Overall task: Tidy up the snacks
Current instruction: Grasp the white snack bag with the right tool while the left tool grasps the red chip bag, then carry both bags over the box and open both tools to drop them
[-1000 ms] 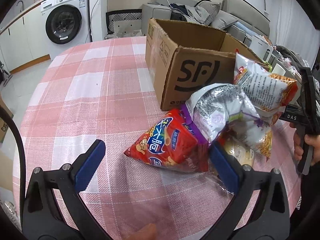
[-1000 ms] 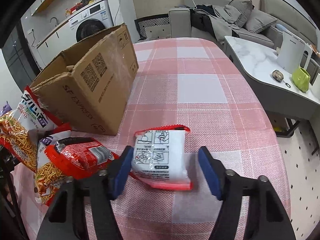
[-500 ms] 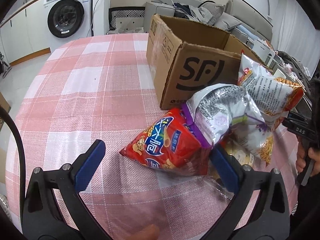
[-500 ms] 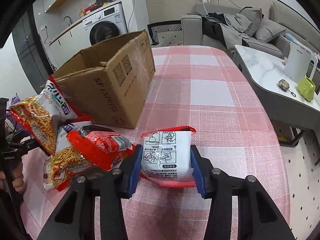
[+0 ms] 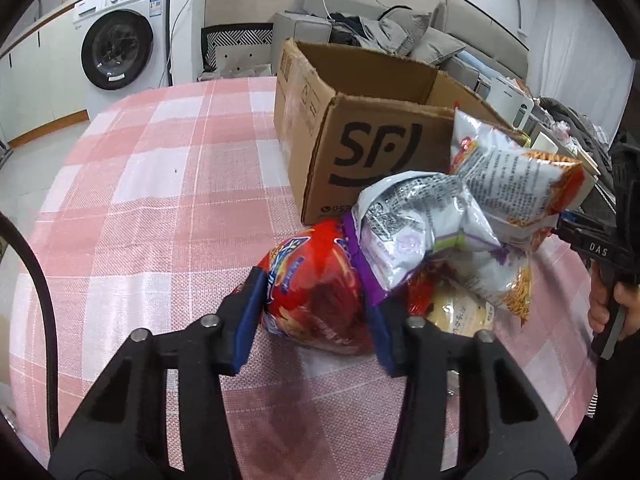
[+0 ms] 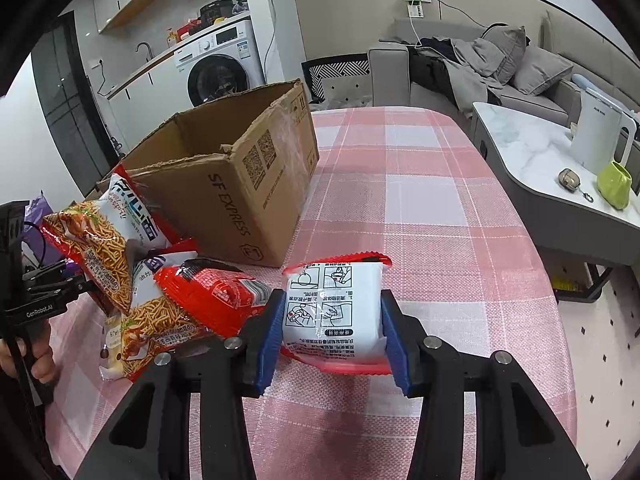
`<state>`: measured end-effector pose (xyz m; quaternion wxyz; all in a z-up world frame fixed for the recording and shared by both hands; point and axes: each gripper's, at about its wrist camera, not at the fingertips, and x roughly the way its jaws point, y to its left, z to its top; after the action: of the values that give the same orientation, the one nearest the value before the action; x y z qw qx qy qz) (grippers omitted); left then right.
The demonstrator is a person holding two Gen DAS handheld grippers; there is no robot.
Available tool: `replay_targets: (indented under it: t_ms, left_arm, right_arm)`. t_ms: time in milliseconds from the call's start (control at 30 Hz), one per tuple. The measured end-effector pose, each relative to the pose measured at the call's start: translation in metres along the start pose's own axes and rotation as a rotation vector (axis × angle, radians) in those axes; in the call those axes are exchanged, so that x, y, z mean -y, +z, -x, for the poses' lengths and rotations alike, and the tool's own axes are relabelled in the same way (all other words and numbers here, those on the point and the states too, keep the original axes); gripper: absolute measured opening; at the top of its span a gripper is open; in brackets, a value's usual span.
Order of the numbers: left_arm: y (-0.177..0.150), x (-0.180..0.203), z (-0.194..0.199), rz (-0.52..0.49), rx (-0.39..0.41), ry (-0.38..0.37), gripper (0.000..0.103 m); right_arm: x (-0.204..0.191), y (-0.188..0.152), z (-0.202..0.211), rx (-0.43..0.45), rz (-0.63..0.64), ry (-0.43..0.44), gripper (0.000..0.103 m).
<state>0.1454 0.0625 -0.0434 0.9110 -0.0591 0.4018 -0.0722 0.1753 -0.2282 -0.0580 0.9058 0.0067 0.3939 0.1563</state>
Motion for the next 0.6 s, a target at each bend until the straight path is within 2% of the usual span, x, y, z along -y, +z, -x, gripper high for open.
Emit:
replay_targets:
  t_ms: [600]
  left_arm:
    - [0.012, -0.018, 0.048, 0.072, 0.13, 0.014, 0.04]
  right_arm:
    - [-0.016, 0.006, 0.028, 0.101, 0.023, 0.049, 0.046]
